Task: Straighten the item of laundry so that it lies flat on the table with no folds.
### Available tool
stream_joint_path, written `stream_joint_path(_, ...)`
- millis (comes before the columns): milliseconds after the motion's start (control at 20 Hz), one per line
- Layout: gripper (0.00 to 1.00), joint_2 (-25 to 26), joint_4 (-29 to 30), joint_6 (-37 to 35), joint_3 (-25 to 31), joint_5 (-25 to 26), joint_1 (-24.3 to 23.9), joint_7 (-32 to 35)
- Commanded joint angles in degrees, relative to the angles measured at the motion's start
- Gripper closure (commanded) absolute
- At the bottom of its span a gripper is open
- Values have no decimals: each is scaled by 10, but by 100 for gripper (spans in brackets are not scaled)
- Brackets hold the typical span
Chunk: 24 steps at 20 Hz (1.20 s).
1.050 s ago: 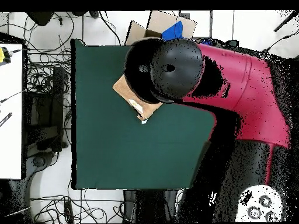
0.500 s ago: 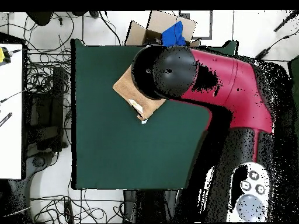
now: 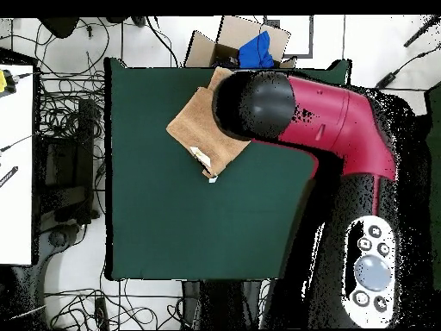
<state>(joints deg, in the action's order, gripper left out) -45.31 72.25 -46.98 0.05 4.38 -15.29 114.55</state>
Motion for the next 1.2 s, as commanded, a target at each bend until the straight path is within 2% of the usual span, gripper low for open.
stream_joint_path(50,0,14,106,7,55,34,-6,-76)
stream_joint_path(650,0,24,106,19,59,38,-2,-54)
stream_joint_path(1000,0,47,110,51,63,26,10,-10)
stream_joint_path(1200,0,55,99,46,57,19,26,21)
